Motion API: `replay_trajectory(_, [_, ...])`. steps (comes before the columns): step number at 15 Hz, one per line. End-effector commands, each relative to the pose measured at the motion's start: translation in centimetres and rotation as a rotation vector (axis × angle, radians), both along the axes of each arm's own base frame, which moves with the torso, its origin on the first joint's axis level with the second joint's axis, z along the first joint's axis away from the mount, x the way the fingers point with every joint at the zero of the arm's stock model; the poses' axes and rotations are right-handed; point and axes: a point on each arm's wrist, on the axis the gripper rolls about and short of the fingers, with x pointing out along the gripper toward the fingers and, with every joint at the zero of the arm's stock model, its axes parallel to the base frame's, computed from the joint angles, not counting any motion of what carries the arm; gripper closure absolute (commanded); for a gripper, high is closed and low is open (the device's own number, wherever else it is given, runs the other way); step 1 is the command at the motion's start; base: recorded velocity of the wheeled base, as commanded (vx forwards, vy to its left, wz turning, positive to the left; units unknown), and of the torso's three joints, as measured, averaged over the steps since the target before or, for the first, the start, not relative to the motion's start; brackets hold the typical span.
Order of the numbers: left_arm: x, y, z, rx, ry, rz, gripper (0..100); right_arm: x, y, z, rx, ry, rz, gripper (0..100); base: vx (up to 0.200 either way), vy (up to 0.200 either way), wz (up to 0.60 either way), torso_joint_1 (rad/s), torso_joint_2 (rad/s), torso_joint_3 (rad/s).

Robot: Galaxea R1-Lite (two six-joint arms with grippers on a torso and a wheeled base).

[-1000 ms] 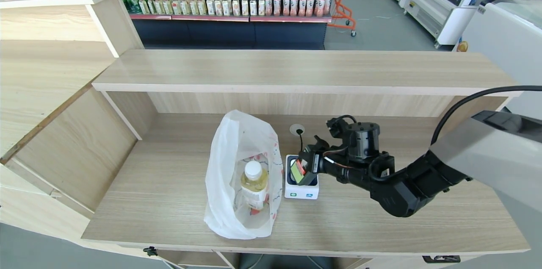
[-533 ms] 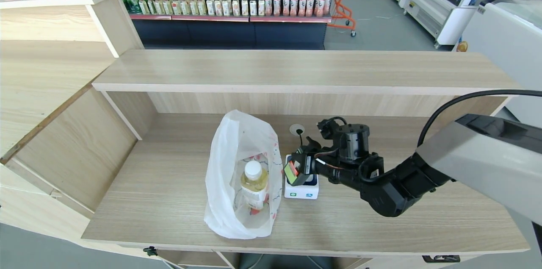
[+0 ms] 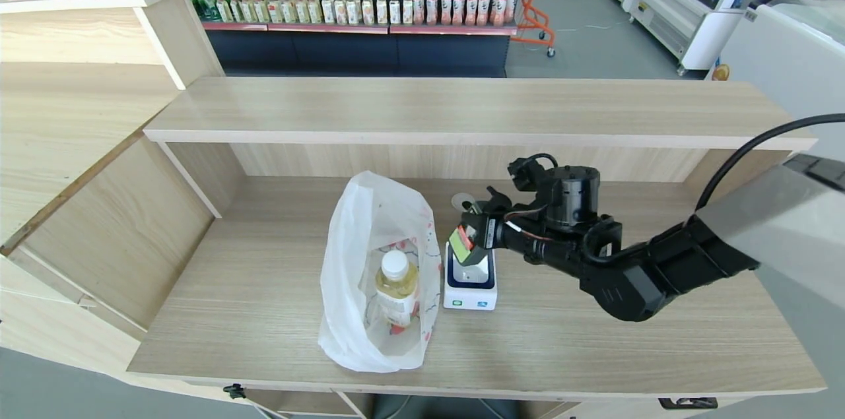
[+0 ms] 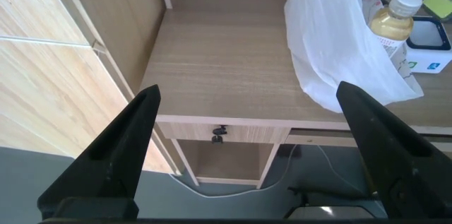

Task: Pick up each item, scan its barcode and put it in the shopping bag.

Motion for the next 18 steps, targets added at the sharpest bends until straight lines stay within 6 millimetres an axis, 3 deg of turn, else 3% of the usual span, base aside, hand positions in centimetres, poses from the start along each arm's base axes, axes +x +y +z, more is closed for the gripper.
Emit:
replay_trajectory(1, [0.0, 0.0, 0.0, 0.0, 0.0, 0.0, 0, -0.4, -0.7, 2.4, 0.017, -0.06, -0.008, 100, 0.0, 0.0, 0.0, 0.0, 0.0, 0.0])
replay_trajectory(4, [0.0, 0.0, 0.0, -0.001, 0.0, 0.0, 0, -1.0, -1.2, 3.3, 0.016, -0.054, -0.008, 100, 0.0, 0.0, 0.0, 0.0, 0.0, 0.0])
replay_trajectory(8, [0.0, 0.0, 0.0, -0.003, 0.0, 0.0, 0, -0.7, -2.0, 3.8, 0.029, -0.054, -0.022, 100, 0.0, 0.2, 0.0, 0.005, 0.0, 0.0])
replay_trajectory(13, [0.0, 0.0, 0.0, -0.004, 0.0, 0.0, 0, 0.7, -3.6, 2.1, 0.03, 0.032, -0.002, 100, 0.0, 0.0, 0.0, 0.0, 0.0, 0.0])
replay_trajectory(18, [0.0, 0.0, 0.0, -0.006, 0.001, 0.0, 0, 2.2, -1.7, 0.1, 0.019, 0.045, 0.028, 100, 0.0, 0.0, 0.0, 0.0, 0.0, 0.0])
